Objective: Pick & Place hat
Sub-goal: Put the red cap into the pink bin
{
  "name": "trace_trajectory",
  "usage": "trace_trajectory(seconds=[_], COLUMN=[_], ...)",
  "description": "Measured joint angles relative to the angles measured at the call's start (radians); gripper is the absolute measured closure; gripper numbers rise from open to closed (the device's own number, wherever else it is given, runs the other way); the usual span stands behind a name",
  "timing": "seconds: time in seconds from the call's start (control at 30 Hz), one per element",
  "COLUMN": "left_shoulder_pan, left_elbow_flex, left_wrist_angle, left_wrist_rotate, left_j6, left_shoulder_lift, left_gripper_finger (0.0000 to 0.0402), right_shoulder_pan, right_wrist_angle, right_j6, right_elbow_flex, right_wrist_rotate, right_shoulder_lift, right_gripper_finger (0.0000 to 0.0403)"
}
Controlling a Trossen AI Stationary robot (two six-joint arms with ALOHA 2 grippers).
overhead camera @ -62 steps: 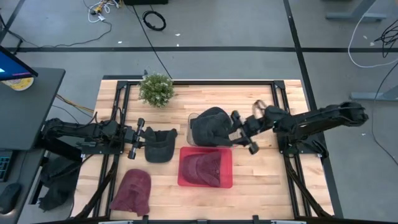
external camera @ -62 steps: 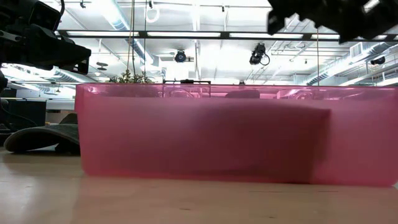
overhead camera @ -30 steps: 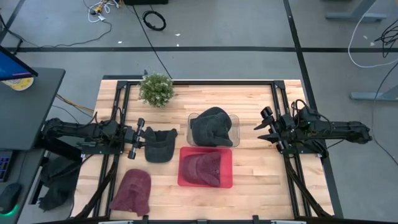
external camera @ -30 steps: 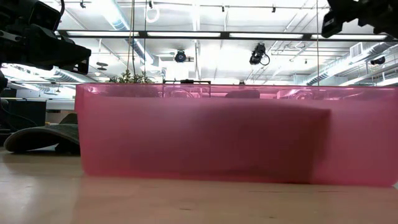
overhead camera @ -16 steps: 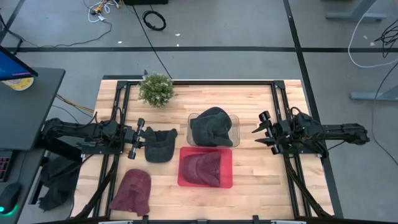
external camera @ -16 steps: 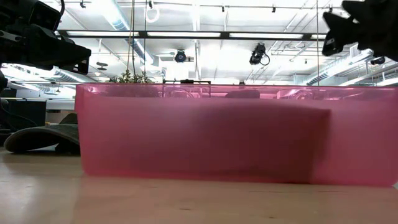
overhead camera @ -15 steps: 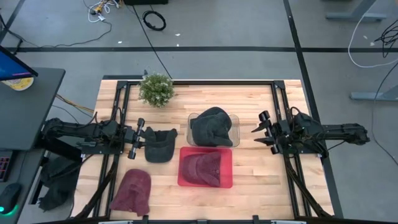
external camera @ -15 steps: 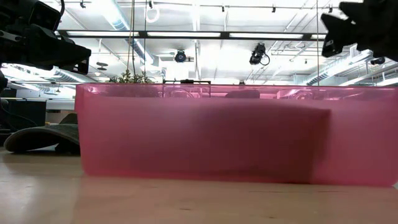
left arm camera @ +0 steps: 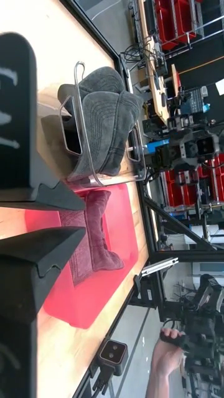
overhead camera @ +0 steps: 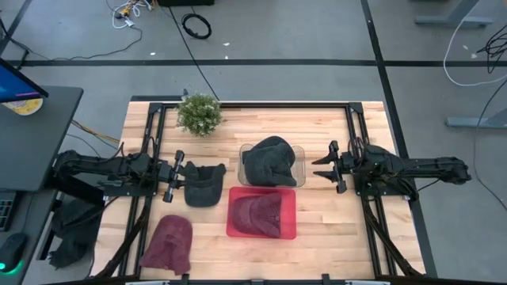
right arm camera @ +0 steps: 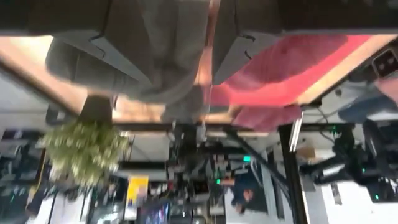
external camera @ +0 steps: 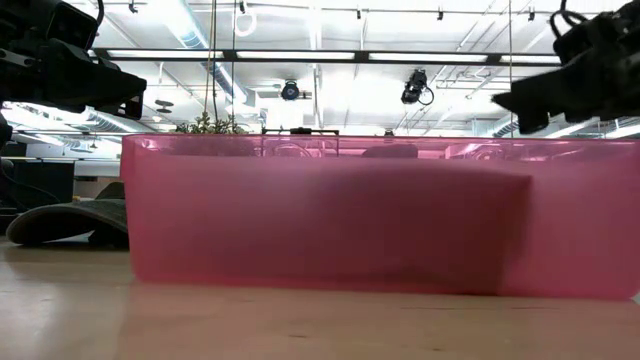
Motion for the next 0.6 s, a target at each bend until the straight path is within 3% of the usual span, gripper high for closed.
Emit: trace_trajectory(seconds=[0.3,0.6], left_shoulder_pan=[0.0,0.0], left_elbow_flex=[0.0,0.0], left_wrist_angle=[0.0,0.0], left_wrist_rotate=[0.0,0.0], left_j6=[0.0,0.0], left_shoulder_lift=[0.0,0.0], left_gripper_finger=[0.0346,0.0346], right_shoulder_pan=[0.0,0.0], right_wrist_angle=[-0.152,-0.147], right_j6=[-0.052,-0.06], right_elbow_flex=[0.0,0.0], right_wrist_rotate=[-0.003,-0.003], right_shoulder_lift=[0.002,0.01], right_gripper_finger=[0.0237,0.0237])
